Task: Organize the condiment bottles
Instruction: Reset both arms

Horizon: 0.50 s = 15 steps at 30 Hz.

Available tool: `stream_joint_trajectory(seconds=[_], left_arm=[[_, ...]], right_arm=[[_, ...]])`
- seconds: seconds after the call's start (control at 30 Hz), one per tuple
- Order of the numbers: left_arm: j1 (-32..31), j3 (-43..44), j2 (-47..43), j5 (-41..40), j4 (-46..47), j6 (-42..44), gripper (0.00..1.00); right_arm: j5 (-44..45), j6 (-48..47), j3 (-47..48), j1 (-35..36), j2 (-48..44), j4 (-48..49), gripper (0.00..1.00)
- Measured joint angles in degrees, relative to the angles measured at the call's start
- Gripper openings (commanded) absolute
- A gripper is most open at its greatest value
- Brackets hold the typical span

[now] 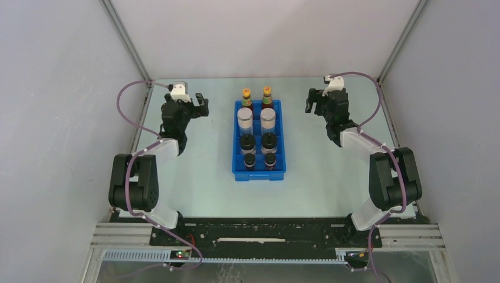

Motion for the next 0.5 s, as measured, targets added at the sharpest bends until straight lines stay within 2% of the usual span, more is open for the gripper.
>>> stream_joint_trajectory(seconds=[0.27, 0.4, 0.5], left_arm=[[0.0, 0.0, 0.0, 0.2, 0.3, 0.0, 0.99], [0.0, 0.0, 0.0, 0.2, 0.3, -0.3, 0.99], [0.0, 0.0, 0.0, 0.3, 0.3, -0.5, 0.99]], right_arm=[[1.2, 0.5, 0.0, 0.1, 0.1, 0.0, 0.9], [1.9, 0.7, 0.0, 0.4, 0.1, 0.0, 0.86], [3.1, 2.0, 0.6, 0.3, 0.1, -0.7, 0.91]])
